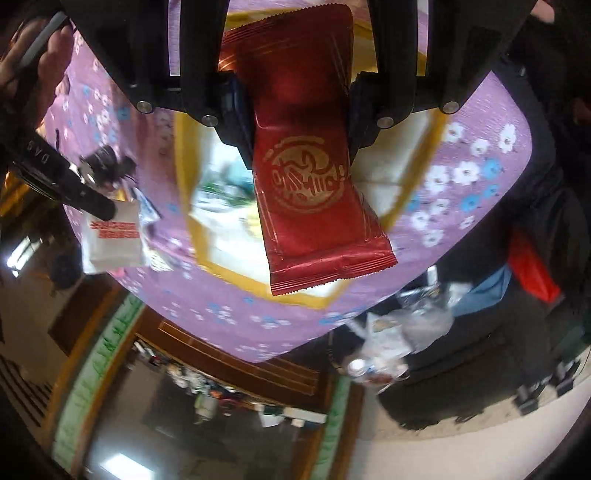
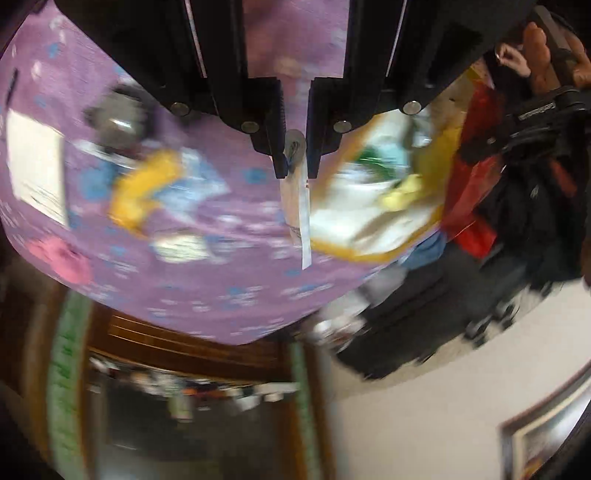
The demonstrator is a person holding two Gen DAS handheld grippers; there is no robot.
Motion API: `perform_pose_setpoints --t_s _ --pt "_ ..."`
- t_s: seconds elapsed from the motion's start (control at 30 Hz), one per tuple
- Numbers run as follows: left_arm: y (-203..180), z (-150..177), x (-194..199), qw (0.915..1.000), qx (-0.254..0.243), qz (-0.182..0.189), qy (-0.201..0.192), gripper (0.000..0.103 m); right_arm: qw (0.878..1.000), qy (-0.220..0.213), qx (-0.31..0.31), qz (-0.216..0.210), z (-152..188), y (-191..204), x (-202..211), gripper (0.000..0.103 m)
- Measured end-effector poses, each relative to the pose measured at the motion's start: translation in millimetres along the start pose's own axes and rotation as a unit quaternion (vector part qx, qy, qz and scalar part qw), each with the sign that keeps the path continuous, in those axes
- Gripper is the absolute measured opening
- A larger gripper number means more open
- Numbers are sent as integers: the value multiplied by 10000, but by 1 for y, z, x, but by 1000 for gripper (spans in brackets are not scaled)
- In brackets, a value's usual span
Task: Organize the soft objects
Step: 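Open both tools to drop the red packet and white pouch into the box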
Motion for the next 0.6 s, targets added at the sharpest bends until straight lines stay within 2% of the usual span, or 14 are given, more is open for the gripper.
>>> perform_pose_setpoints --t_s 0.17,0.27,0.37,0.43,0.47,0.53,0.6 --pt "11 -1 -16 9999 -94 11 133 44 9987 222 318 330 -30 40 -49 9" --pt "4 0 -26 9995 -177 100 246 46 9932 306 538 986 -39 47 -78 9" --pt "-5 4 -29 9988 -285 338 197 49 9908 545 655 1047 -32 51 -100 18" --pt "-8 7 -28 9983 -272 462 229 53 9929 595 581 852 -26 49 -101 39" --pt "-11 10 -25 9982 -320 435 264 54 9951 535 523 650 -23 50 -96 45" --pt "-18 13 -15 9986 -412 304 142 55 9985 305 421 196 -16 50 -77 75" --pt "-29 16 -5 9980 -589 197 -65 63 9992 112 319 193 -9 44 -58 80"
Point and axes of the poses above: each gripper's, at about its wrist camera, not at the fingertips, and x roughly against the way its jaws point, y to its left, z to its underside, the point moved 6 cm from there along -x, roughly the way its jaws point, and after that the axes turned 6 degrees about y, right-handed, at the moved point
